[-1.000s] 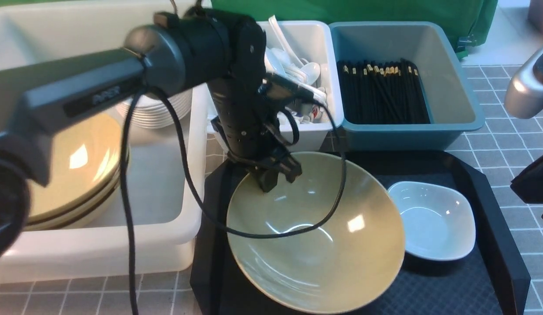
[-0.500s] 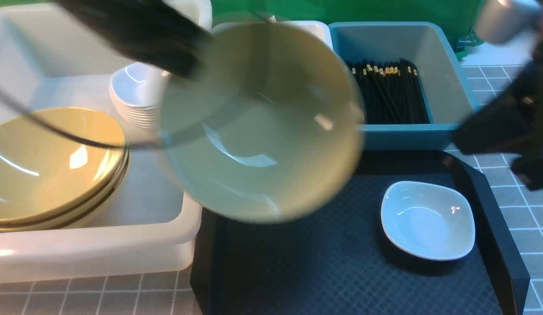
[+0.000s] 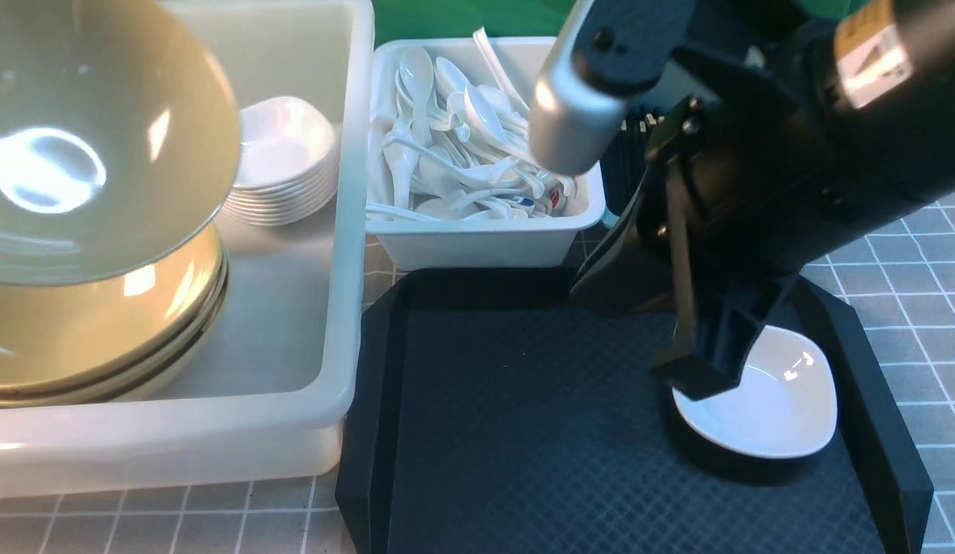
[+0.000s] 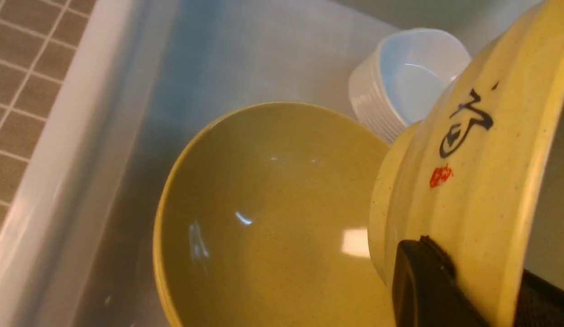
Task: On grey table put chopsticks spoon bowls plates into blue grey white boxes.
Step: 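Place the tan bowl onto the bowl stack in the left bin with the left gripper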
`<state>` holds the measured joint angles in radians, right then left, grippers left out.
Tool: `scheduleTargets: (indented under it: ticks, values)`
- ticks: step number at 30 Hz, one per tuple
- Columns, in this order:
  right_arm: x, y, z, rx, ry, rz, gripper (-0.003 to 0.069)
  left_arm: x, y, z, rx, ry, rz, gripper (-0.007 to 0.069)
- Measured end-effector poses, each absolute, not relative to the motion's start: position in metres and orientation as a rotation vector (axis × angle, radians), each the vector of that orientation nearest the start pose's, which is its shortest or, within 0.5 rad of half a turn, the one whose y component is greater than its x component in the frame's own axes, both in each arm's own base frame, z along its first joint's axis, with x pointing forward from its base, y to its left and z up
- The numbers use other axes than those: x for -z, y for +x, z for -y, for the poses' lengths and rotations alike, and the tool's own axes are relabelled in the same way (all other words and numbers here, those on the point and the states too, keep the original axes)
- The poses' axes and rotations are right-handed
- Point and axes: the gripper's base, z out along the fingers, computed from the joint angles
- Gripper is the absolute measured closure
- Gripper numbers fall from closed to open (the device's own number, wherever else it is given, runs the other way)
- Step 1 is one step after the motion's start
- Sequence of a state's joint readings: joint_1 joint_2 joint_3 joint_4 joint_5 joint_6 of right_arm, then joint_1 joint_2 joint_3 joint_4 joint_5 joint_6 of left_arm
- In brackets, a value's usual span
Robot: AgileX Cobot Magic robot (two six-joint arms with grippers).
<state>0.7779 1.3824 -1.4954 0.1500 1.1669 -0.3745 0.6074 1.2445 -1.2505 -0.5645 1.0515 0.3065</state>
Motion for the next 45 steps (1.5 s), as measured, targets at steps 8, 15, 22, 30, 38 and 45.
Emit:
scheduleTargets:
  ticks: [8,15,22,30,38,45]
  values:
    - [-0.404,0.190,-0.204,-0.346,-1.394,-2.153,0.0625,-0.326,0.246,-0.124,0.341,-0.640,-2.381,0.0620]
    - [-0.404,0.190,-0.204,-0.341,-1.404,-2.146,0.0625,-0.300,0.254,-0.127,0.264,-0.624,-2.441,0.0602]
    - [-0.404,0.190,-0.204,-0.335,-1.421,-2.133,0.0625,-0.281,0.253,-0.115,0.093,-0.469,-2.581,0.0461]
    - [-0.404,0.190,-0.204,-0.334,-1.423,-2.131,0.0625,-0.293,0.248,-0.105,-0.035,-0.485,-2.567,0.0153]
    - [-0.403,0.189,-0.203,-0.334,-1.428,-2.146,0.0625,-0.329,0.228,-0.081,-0.172,-0.347,-2.472,0.0043]
    - [-0.400,0.188,-0.197,-0.285,-1.407,-2.230,0.0622,-0.375,0.215,-0.006,0.045,-0.063,-2.390,0.0056]
